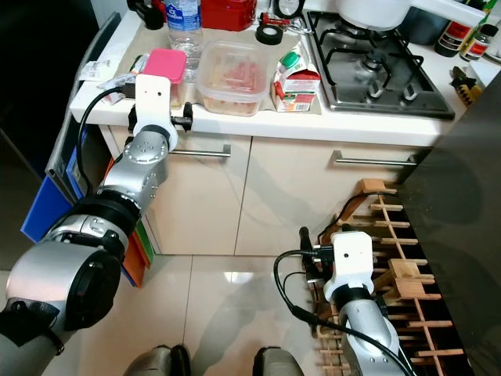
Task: Restocking fridge
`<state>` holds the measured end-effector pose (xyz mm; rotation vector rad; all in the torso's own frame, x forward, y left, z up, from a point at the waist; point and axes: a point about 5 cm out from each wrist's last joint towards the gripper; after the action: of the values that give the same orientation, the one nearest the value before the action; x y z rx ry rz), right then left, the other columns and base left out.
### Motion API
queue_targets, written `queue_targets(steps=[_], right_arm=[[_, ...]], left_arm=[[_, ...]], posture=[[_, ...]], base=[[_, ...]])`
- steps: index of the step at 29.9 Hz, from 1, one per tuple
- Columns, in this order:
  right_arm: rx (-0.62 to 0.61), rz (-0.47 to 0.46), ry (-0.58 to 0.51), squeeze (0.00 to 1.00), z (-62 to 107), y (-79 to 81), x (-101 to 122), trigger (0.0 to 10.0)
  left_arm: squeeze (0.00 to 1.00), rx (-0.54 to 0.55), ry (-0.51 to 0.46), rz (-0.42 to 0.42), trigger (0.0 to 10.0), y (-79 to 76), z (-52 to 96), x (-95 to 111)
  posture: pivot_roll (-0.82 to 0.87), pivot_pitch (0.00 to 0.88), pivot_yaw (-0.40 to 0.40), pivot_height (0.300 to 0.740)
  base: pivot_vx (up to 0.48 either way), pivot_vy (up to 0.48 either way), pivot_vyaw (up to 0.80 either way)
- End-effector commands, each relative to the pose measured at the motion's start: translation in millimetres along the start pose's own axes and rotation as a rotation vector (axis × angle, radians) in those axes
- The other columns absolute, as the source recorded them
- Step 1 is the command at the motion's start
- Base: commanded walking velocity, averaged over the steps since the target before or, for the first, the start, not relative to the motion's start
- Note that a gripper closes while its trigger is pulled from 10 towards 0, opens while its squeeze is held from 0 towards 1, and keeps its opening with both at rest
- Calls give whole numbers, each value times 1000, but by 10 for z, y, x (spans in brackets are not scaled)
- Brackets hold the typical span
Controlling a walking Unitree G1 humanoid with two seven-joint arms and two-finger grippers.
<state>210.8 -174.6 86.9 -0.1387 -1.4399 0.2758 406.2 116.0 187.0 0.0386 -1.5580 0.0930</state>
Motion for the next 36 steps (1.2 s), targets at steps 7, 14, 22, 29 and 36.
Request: queue_targets(steps=[7, 14, 22, 29, 36], right_arm=[[36, 16, 0, 0, -46, 8, -14, 10000], [16, 17, -30, 0, -218, -91, 3, 10000], [22, -8, -107, 0, -429, -3, 171, 10000], [13, -35, -155, 0, -538, 38, 286, 10000], [-36, -77, -160, 0, -513, 61, 287, 10000]], left_arm=[[0, 51, 40, -41, 10000, 114, 100, -237], [0, -59, -36, -3, 10000, 139, 400, -384], [0, -229, -89, 90, 10000, 154, 867, -507], [0, -381, -129, 97, 10000, 298, 1271, -501], [0, -395, 62, 116, 10000, 486, 1416, -931]], posture=[[-173, 63, -64, 719], [-98, 0, -63, 719], [-47, 0, -52, 719], [-27, 0, -40, 719], [-43, 0, -28, 719]], base=[[0, 0, 0], [0, 0, 0], [0, 0, 0], [0, 0, 0], [0, 0, 0]])
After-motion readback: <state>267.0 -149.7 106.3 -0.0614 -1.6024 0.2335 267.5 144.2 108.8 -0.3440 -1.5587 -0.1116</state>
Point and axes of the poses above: a point about 5 cm out from each wrist's last joint towards the gripper, its own z axis pointing back from the gripper into the wrist, its own x axis along the axis of the wrist's last joint, y = z × x, and after that the axes turned 9 degrees about z, right-handed
